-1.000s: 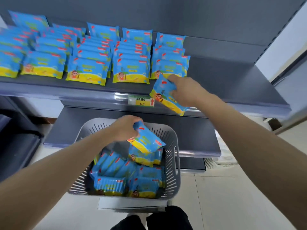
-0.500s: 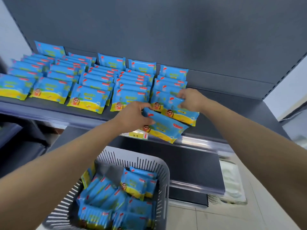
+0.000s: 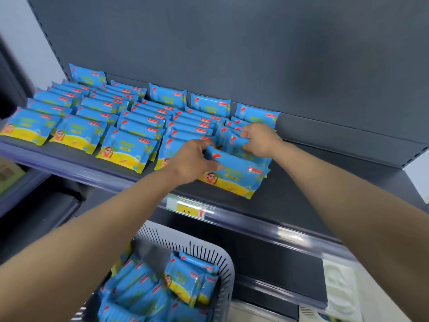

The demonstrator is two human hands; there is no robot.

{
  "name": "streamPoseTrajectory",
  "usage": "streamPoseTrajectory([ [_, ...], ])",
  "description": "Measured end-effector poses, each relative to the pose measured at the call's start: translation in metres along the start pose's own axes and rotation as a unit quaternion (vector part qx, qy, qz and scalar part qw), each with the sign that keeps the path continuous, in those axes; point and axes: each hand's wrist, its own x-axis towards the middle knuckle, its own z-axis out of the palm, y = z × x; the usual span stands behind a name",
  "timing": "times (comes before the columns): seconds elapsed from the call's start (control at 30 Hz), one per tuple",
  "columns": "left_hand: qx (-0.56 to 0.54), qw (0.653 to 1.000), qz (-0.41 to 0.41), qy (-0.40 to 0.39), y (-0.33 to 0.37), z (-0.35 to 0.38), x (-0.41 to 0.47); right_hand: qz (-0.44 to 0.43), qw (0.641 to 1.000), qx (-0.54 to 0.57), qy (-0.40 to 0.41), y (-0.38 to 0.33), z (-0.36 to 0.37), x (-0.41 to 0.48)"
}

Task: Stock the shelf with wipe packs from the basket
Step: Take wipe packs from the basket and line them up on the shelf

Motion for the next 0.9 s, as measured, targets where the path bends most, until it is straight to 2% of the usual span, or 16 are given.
streamPoseTrajectory([
  [0.17,0.091,0.996,-0.001,0.01,-0.009,0.012,0.02,-0.011,0.995,0.095,-0.023,0.011,-0.011,0.0],
  [0.3,0.191,0.98,0.036,0.03,-0.009,0.027,0.033,-0.005,0.988,0.152,0.029,0.014,-0.023,-0.012],
  [0.4,0.283,0.955,0.076,0.044,-0.007,0.036,0.046,-0.01,0.987,0.142,0.07,0.01,-0.029,-0.026],
  [0.5,0.4,0.909,0.098,0.065,-0.007,0.042,0.054,-0.01,0.985,0.15,0.089,0.004,-0.031,-0.042],
  [0.57,0.446,0.884,0.111,0.082,-0.007,0.044,0.054,-0.012,0.986,0.134,0.1,0.0,-0.033,-0.055],
  [0.7,0.478,0.861,0.138,0.099,-0.006,0.047,0.045,-0.013,0.99,0.037,0.135,-0.008,-0.039,-0.08],
  [0.9,0.443,0.865,0.196,0.132,0.013,0.029,0.015,-0.022,0.978,-0.055,0.201,-0.028,-0.056,-0.114],
])
